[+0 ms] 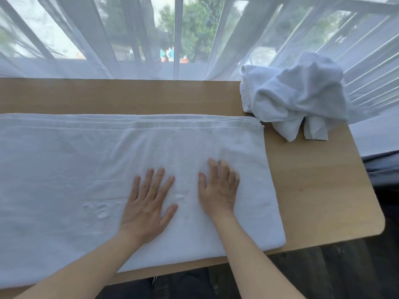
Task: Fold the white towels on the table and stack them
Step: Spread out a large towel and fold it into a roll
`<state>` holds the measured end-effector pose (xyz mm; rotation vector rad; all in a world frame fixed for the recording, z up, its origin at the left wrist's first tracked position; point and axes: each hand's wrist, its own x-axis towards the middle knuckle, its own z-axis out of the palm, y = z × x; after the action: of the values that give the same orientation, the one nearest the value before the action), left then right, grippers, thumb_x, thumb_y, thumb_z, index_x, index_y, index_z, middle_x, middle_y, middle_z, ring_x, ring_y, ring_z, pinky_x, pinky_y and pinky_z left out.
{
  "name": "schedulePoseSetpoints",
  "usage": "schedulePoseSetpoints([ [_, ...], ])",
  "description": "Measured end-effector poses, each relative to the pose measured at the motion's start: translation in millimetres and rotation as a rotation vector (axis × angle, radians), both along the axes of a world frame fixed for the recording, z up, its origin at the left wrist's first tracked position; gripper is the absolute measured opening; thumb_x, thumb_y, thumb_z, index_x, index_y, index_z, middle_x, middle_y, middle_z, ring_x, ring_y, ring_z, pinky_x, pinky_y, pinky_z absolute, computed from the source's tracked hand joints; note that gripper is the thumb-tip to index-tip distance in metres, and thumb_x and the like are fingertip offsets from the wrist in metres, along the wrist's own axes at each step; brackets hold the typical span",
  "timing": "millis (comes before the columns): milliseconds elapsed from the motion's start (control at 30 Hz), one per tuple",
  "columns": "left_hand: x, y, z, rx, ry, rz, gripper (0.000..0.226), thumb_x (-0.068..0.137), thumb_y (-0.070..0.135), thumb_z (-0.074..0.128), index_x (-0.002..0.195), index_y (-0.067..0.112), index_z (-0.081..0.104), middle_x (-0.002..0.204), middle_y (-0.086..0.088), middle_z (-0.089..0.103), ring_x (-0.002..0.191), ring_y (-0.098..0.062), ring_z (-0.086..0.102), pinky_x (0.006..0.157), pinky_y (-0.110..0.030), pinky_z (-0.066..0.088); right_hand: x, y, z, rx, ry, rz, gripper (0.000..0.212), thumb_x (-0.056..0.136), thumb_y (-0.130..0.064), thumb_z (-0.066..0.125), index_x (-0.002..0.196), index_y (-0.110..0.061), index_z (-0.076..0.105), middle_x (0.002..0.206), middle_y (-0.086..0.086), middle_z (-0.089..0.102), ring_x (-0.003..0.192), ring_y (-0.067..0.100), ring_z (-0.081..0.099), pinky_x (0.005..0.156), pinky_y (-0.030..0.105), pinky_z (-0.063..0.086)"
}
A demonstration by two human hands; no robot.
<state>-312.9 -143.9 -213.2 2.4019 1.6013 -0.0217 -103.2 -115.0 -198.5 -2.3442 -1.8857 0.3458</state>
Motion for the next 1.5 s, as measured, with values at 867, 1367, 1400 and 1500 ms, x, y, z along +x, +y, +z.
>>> schedulePoseSetpoints([
  [867,160,75,4,0.012,-0.015,0.023,0.064,0.104,0.046,0.015,0.162,0.021,0.012,0.169,-0.002,0.007,0.156,-0.027,0.001,0.126,-0.047,0.003,135,90,-7,-0.046,0.186,-0.023,0.062,0.107,-0.038,0.031,0.161,-0.017,0.010,0.169,0.004,0.003,0.155,0.024,0.005,0.125,0.041,0.003],
  [1367,215,44,45,-0.228,-0.479,0.113,0.032,0.097,0.036,0.064,0.125,0.022,0.066,0.112,0.005,0.065,0.105,-0.019,0.057,0.089,-0.028,0.045,127,-85,27,-0.215,0.339,-0.538,0.042,0.098,-0.062,0.039,0.093,-0.021,0.045,0.091,-0.003,0.057,0.081,0.016,0.053,0.072,0.038,0.048],
  [1400,219,48,49,-0.315,-0.495,0.187,0.034,0.096,0.043,0.063,0.126,0.025,0.065,0.109,0.009,0.064,0.102,-0.014,0.057,0.087,-0.026,0.043,127,-83,31,-0.207,0.415,-0.503,0.040,0.099,-0.061,0.038,0.092,-0.022,0.046,0.089,-0.005,0.056,0.074,0.010,0.051,0.065,0.035,0.045],
  [1500,226,61,56,-0.482,-0.544,0.341,0.049,0.090,0.061,0.062,0.126,0.028,0.061,0.103,0.015,0.064,0.097,-0.009,0.061,0.082,-0.026,0.045,123,-76,47,-0.160,0.494,-0.372,0.035,0.101,-0.057,0.038,0.097,-0.024,0.048,0.093,-0.007,0.051,0.076,0.010,0.051,0.065,0.032,0.040],
])
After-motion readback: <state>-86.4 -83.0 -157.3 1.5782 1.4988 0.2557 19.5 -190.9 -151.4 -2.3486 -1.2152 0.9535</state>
